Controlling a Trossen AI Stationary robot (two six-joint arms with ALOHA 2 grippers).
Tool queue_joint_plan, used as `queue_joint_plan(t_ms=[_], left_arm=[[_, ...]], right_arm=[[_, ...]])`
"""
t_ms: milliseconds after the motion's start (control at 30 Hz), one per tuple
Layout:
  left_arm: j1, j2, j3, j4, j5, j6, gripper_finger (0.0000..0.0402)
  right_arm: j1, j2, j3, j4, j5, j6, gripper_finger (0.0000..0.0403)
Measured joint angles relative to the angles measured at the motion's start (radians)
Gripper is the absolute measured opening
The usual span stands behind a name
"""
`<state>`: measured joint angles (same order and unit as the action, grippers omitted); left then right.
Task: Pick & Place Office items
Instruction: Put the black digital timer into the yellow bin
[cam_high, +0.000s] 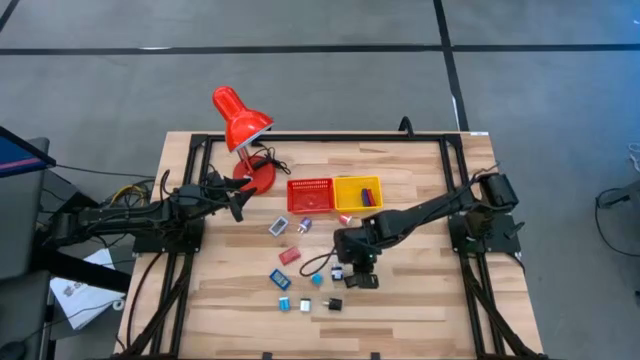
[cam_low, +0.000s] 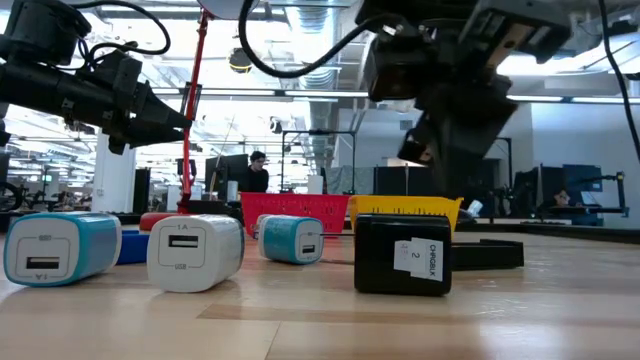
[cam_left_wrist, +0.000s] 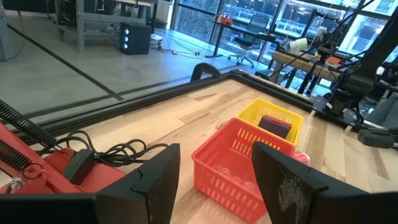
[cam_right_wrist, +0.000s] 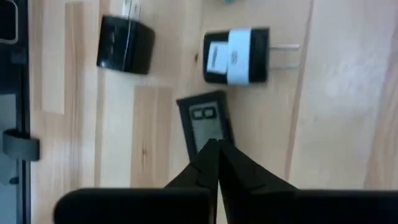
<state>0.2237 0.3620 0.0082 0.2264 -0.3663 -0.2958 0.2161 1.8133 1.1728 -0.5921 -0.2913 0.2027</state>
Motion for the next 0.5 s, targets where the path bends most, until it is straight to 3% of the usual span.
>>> queue_joint_plan(t_ms=[100,233,367,500], left_arm=[[0.0,0.0,0.0,0.0,0.0,0.0,0.0195],[0.0,0.0,0.0,0.0,0.0,0.0,0.0195],[0.0,0.0,0.0,0.0,0.0,0.0,0.0195],[0.0,0.0,0.0,-0.001,0.0,0.0,0.0195]], right_arm=[[0.009,0.005,-0.001,-0.019,0.024,0.031,0.0003],[0.029,0.005,-0.001,-0.032,0.135,0.062,0.0033],[0.045,0.005,-0.001,-0.043,0.143,0.085,0.0083],[0.072,0.005,-0.001,-0.044,0.144,0.084,0.0159]])
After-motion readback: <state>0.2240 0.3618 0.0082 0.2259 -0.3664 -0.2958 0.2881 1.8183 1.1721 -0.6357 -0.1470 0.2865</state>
